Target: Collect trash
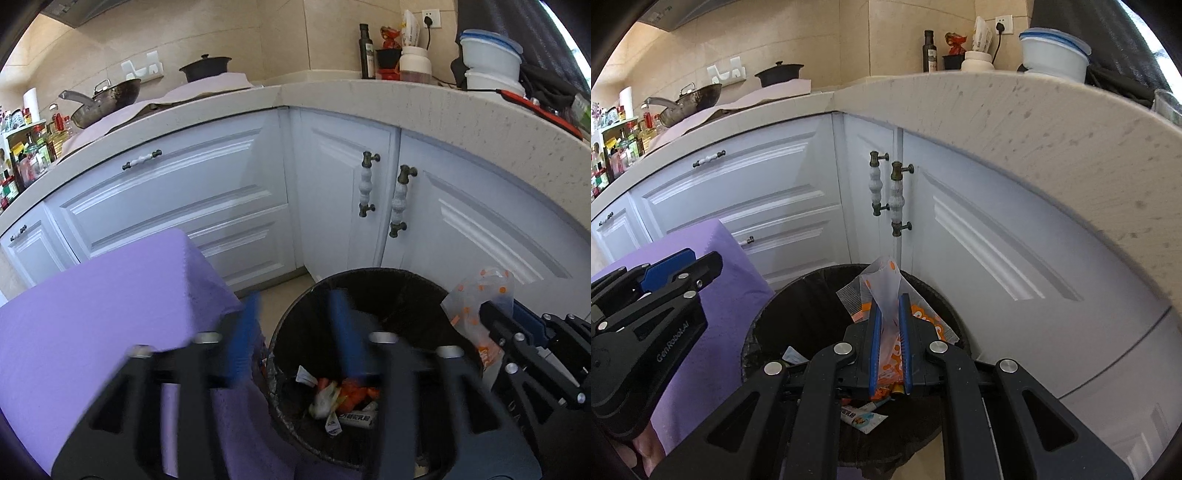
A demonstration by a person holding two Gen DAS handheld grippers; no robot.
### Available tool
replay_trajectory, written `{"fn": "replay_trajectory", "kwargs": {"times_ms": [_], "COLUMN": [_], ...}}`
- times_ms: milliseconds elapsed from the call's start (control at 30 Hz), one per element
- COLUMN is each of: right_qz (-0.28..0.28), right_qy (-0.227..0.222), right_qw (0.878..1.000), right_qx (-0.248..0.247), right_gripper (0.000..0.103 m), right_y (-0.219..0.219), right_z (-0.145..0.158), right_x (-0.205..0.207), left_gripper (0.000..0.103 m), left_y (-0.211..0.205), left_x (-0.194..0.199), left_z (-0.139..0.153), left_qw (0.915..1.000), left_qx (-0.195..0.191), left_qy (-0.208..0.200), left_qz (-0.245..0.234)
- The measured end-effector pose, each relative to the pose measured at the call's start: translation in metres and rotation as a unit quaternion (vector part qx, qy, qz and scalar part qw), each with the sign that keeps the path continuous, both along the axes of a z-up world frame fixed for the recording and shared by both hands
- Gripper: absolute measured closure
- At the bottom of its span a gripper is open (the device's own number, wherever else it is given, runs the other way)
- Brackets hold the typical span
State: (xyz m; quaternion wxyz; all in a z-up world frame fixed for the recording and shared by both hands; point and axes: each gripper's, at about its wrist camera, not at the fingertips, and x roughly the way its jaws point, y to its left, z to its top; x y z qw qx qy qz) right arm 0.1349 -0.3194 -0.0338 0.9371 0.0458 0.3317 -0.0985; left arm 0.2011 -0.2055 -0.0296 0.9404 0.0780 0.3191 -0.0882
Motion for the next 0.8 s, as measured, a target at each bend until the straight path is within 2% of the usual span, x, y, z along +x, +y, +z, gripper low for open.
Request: {"fn": "replay_trajectory", "kwargs": {"times_ms": [33, 100, 133, 167, 567, 633, 800], "right_qz": [0.003, 0.001, 0.000, -0.003, -0.021, -0.024, -0.029], "right_qy": [0.004, 0.008, 0.007, 0.005, -0.007, -0.009, -0.016], "right_qw": [1.000, 1.000, 1.000, 1.000, 1.000, 1.000, 0.999], "right_qx": [0.002, 0.000, -0.001, -0.003, -0.002, -0.002, -0.004], "right_gripper": [0.089, 0.076, 0.064, 0.060, 0.057, 0.055, 0.053], "right_y": [0.000, 0.000, 0.001, 0.001, 0.000, 0.000, 0.003], "right_z": [-0.003, -0.007, -0.008, -0.008, 0.002, 0.004, 0.012], "right_x": [0.003, 0.007, 0.007, 0.006, -0.011, -0.014, -0.025], "left_gripper": [0.044, 0.044, 0.044, 0.044, 0.038, 0.034, 0.031], "left_y": [0.001, 0.003, 0.003, 0.004, 0.025, 0.029, 0.039], "left_x": [0.001, 0.002, 0.002, 0.002, -0.024, -0.029, -0.047], "left_z": [-0.001, -0.003, -0.003, -0.003, 0.014, 0.018, 0.029], "left_qw": [1.0000, 1.0000, 1.0000, 1.0000, 0.9999, 0.9998, 0.9995], "left_qx": [-0.004, -0.005, -0.003, -0.001, -0.007, -0.009, -0.014], "left_qy": [0.000, 0.005, 0.006, 0.005, -0.009, -0.013, -0.026], "left_qz": [0.004, 0.004, 0.004, 0.004, 0.006, 0.007, 0.008]}}
